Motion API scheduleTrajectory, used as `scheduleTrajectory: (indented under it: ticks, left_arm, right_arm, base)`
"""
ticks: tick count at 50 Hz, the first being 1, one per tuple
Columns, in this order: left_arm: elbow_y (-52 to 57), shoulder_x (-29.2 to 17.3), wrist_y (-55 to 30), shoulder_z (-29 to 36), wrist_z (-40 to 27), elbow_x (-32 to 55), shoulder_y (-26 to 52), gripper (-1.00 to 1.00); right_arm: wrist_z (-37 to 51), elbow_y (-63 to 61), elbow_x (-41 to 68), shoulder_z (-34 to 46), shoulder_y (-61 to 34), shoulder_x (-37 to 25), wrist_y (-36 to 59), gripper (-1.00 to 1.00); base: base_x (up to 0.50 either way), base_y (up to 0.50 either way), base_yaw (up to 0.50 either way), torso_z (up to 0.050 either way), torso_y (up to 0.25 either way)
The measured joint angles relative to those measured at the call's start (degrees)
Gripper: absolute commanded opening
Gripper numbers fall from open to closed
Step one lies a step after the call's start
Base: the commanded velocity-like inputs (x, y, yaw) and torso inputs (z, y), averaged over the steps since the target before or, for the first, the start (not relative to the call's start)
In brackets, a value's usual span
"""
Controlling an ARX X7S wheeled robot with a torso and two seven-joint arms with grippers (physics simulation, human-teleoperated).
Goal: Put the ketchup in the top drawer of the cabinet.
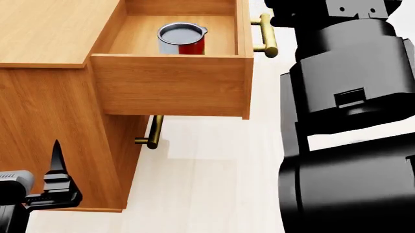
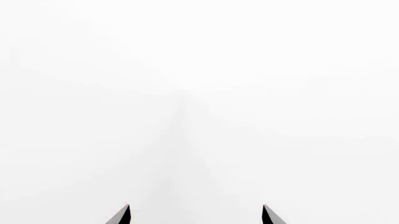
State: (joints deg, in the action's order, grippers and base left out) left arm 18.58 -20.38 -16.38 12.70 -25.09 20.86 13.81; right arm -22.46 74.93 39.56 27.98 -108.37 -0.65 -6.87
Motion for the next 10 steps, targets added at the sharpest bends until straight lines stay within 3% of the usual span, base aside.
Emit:
scheduleTrajectory:
  ticks: [5, 10]
  left_arm:
    - [0.0, -0.1, 0.1, 0.0, 0.0, 0.0, 0.0, 1.0]
    - [0.0, -0.2, 0.2, 0.0, -0.1, 0.1, 0.0, 1.0]
  right_arm:
    - [0.9, -2.1, -3.9, -3.8, 0.4, -1.3, 0.9, 1.0]
    - [4.3, -13.5, -5.3, -5.7, 4.5, -4.6, 6.5, 1.0]
  base:
    - [0.0, 0.0, 0.0, 0.0, 0.0]
    - [0.0, 0.0, 0.0, 0.0, 0.0]
